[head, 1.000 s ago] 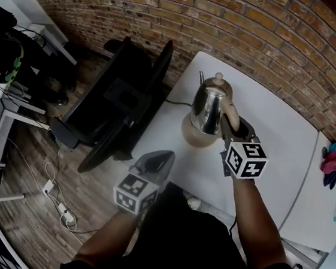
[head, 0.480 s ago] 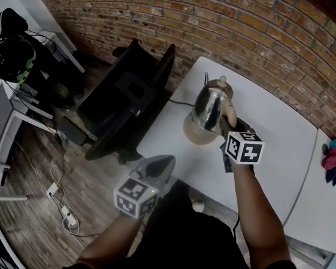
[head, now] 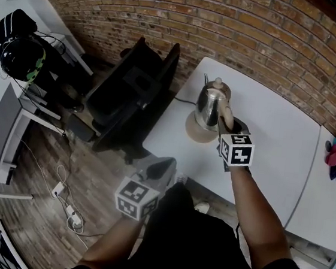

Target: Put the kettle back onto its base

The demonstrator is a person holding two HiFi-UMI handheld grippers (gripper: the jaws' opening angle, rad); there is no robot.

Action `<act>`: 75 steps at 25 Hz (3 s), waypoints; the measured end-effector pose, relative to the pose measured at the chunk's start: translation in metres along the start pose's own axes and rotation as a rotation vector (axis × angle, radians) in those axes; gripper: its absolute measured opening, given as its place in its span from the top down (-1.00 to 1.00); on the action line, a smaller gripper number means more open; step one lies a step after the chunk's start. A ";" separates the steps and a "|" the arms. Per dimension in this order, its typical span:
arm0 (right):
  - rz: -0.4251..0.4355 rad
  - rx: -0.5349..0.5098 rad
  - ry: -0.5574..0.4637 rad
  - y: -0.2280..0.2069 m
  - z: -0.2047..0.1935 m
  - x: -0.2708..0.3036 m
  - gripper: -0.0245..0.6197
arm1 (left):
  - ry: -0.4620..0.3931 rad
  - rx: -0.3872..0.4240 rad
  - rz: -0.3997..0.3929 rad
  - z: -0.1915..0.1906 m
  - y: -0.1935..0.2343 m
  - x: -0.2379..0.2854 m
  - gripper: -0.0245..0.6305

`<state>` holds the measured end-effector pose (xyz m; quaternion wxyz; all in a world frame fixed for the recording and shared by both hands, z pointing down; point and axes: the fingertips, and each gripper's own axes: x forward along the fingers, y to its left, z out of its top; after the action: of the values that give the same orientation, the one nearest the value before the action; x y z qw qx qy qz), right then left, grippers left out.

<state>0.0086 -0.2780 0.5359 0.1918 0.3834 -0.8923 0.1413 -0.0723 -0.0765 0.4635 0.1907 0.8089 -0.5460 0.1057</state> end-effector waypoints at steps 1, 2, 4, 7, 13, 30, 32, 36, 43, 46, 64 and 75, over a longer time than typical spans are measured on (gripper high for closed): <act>-0.002 -0.010 0.000 0.003 0.000 0.000 0.60 | 0.004 0.001 0.000 -0.001 0.001 -0.002 0.92; -0.005 -0.019 -0.001 0.006 0.000 -0.001 0.60 | 0.006 0.003 -0.001 -0.002 0.002 -0.003 0.92; -0.019 -0.045 -0.016 0.008 0.003 -0.003 0.60 | 0.007 0.005 -0.007 -0.001 0.005 -0.002 0.92; -0.042 -0.087 -0.061 0.013 0.009 -0.007 0.60 | 0.008 0.012 -0.035 0.004 0.009 0.001 0.92; -0.091 -0.061 -0.096 0.024 0.017 -0.007 0.61 | 0.033 0.059 -0.123 0.013 0.021 0.001 0.92; -0.280 0.036 -0.097 0.067 0.013 -0.009 0.60 | 0.057 0.101 -0.288 0.009 0.073 -0.033 0.92; -0.298 0.036 -0.088 0.073 0.010 -0.010 0.60 | 0.057 0.104 -0.304 0.009 0.076 -0.035 0.92; -0.338 0.033 -0.065 0.079 -0.003 -0.013 0.60 | 0.061 0.112 -0.339 0.009 0.079 -0.039 0.92; -0.387 0.039 -0.011 0.089 -0.026 -0.015 0.59 | 0.065 0.139 -0.385 0.008 0.086 -0.047 0.92; -0.404 0.048 0.004 0.090 -0.035 -0.017 0.58 | 0.072 0.143 -0.405 0.007 0.086 -0.048 0.92; -0.387 0.087 0.127 0.088 -0.071 0.001 0.46 | 0.071 0.125 -0.425 0.005 0.092 -0.054 0.92; -0.392 0.058 0.088 0.104 -0.056 -0.048 0.04 | 0.041 0.149 -0.468 0.016 0.083 -0.048 0.92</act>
<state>-0.0244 -0.1559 0.5532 0.2432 0.5486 -0.7869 0.1437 -0.1684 -0.0703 0.4469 0.1607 0.9229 -0.3304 0.1150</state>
